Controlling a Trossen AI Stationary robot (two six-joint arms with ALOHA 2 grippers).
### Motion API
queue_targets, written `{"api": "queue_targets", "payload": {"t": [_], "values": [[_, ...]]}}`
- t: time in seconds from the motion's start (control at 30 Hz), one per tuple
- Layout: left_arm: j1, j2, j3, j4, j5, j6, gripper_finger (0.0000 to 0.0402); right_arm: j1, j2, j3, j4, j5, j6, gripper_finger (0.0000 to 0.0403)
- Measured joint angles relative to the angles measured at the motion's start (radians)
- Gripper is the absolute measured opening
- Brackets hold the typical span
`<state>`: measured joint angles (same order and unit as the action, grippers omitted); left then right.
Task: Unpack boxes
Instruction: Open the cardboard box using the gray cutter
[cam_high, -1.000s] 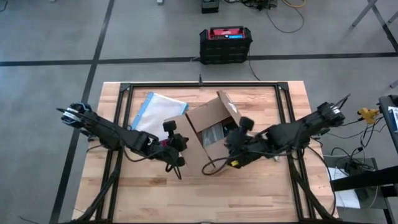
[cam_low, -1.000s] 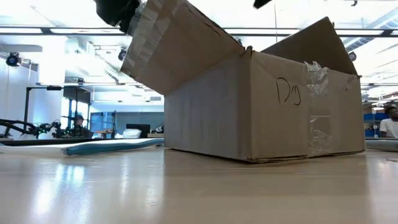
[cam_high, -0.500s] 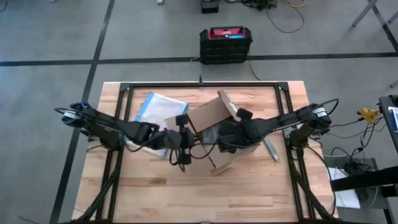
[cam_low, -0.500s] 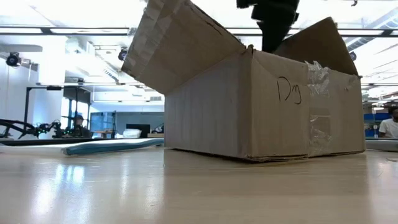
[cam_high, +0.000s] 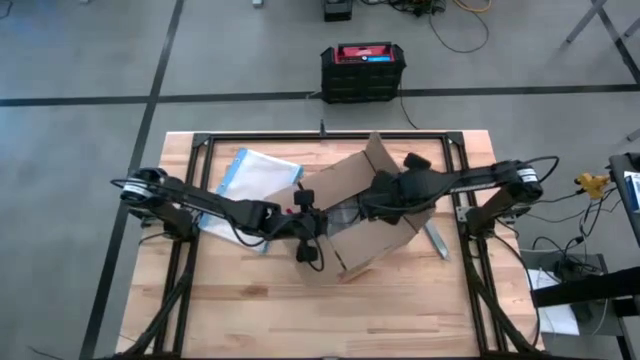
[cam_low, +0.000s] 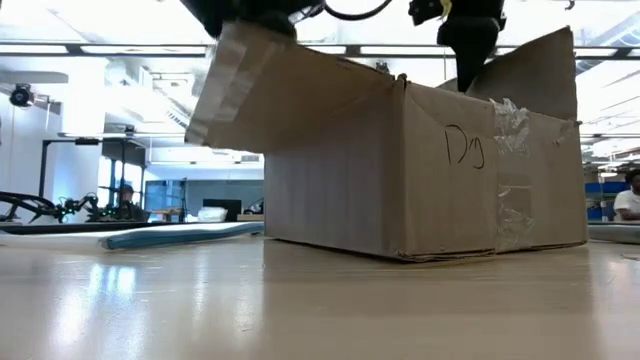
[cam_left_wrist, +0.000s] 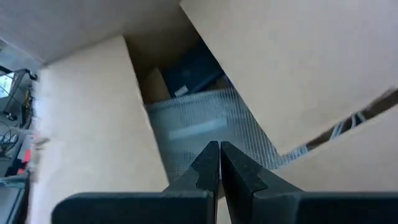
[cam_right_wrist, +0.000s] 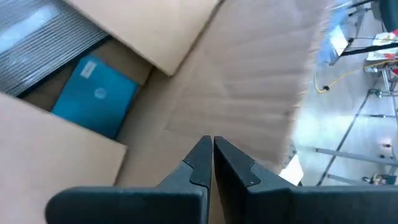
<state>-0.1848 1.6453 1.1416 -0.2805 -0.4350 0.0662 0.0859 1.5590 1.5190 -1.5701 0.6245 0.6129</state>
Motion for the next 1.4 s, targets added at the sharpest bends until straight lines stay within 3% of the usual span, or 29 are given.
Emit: {"api": "queue_targets", "payload": {"t": [0.4, 0.67, 0.83, 0.9, 1.0, 1.1, 1.23, 1.4], "values": [[-0.045, 0.027, -0.013, -0.024, 0.033, -0.032, 0.0, -0.141, -0.063, -0.248, 0.096, -0.002, -0.143, 0.0], [-0.104, -0.03, -0.021, -0.082, -0.026, -0.042, 0.0, -0.097, -0.065, -0.412, 0.261, -0.152, -0.165, 0.0], [-0.098, -0.164, -0.021, -0.212, -0.078, -0.039, 0.0, -0.025, -0.073, -0.336, 0.259, -0.155, -0.107, 0.0], [-0.053, -0.222, -0.023, -0.232, -0.117, 0.002, 0.0, -0.001, -0.073, -0.275, 0.274, -0.154, -0.1, 0.0], [0.077, -0.31, -0.037, -0.198, -0.092, 0.062, 0.0, 0.017, -0.072, -0.202, 0.36, -0.154, -0.097, 0.0], [0.251, -0.36, -0.087, -0.112, 0.034, 0.093, 0.0, 0.021, -0.069, -0.186, 0.506, -0.192, -0.089, 0.0], [0.455, -0.358, -0.192, 0.024, 0.238, 0.1, 0.0, 0.021, -0.044, -0.206, 0.683, -0.362, -0.097, 0.0], [0.559, -0.315, -0.328, 0.161, 0.348, 0.1, 0.0, 0.021, 0.044, -0.212, 0.722, -0.389, -0.041, 0.0]]}}
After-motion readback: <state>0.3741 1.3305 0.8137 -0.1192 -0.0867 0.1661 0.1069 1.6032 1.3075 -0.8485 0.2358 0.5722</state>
